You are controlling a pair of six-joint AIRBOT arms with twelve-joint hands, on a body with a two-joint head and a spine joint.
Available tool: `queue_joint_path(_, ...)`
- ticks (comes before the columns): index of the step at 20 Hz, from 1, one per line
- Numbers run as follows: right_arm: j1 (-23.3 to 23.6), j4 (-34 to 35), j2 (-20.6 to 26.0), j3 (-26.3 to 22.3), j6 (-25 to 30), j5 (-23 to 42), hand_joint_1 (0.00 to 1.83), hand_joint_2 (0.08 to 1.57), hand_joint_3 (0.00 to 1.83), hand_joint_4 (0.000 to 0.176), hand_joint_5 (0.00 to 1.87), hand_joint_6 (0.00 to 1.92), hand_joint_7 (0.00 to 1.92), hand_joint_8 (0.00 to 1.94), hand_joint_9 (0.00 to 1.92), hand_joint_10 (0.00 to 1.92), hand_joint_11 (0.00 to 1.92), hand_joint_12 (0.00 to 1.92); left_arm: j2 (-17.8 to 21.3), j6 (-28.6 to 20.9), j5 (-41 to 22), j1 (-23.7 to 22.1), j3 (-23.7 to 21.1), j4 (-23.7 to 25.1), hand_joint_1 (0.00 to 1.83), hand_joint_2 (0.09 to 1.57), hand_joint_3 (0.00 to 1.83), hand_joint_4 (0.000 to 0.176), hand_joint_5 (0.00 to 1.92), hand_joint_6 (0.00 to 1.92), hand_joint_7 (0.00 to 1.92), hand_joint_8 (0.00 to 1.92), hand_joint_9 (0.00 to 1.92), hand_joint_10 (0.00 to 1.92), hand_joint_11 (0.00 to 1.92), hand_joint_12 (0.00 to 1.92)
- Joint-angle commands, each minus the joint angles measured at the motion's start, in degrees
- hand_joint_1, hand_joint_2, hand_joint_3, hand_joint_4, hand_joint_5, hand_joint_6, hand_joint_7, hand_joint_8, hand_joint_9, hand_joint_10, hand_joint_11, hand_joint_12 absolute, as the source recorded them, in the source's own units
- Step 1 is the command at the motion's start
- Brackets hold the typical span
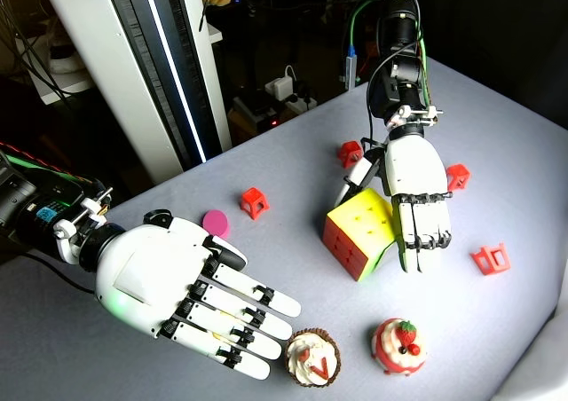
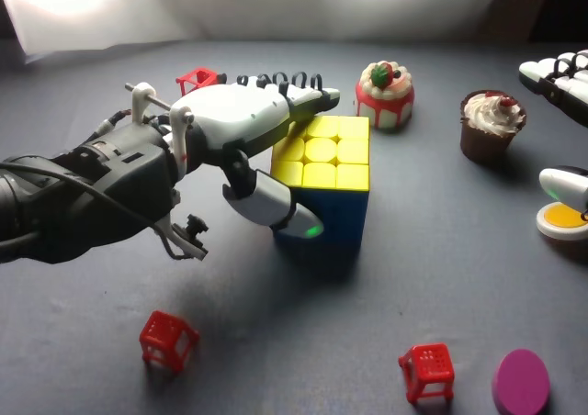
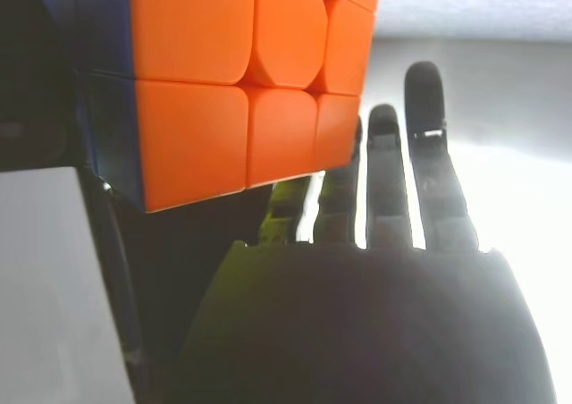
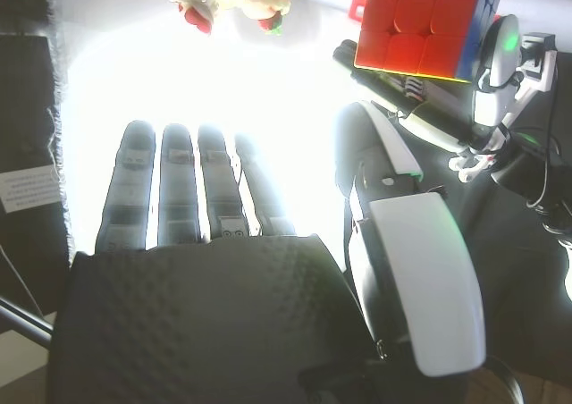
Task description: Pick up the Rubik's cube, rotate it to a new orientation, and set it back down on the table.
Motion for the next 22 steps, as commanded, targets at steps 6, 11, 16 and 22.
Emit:
queue_joint_path(6,0.2,0.0,0.3,0.4,0.2,6.8,0.37,1.36,0.00,0.000,0.00,0.00,0.00,0.00,0.00,0.00,0.00,0.00,0.4,0.1,-6.4,-1.1,-0.3,0.5,1.26,1.11,0.00,0.000,0.93,0.88,1.07,1.11,1.24,1.25,1.16,1.68)
queue_joint_path(11,0.2,-0.1,0.3,0.4,0.2,6.8,0.44,1.36,0.00,0.000,0.00,0.00,0.00,0.00,0.00,0.00,0.00,0.00,0.9,0.1,-7.7,-1.8,-0.9,1.4,1.25,1.12,0.00,0.000,1.03,0.71,0.96,1.29,1.00,1.60,0.97,1.91)
queue_joint_path(16,0.2,-0.1,0.3,0.4,0.2,6.9,0.41,1.36,0.00,0.000,0.00,0.00,0.00,0.00,0.00,0.00,0.00,0.00,1.6,0.1,-9.2,-1.8,-1.6,1.9,1.26,1.12,0.00,0.000,0.99,0.72,0.98,1.30,1.09,1.63,1.07,1.92)
queue_joint_path(22,0.3,-0.4,0.3,0.4,0.2,6.9,0.46,1.36,0.00,0.000,0.00,0.00,0.00,0.00,0.00,0.00,0.00,0.00,1.8,0.0,-9.3,-1.6,-1.7,2.1,1.25,1.13,0.00,0.000,0.92,1.04,0.95,1.13,1.14,1.61,1.13,1.90)
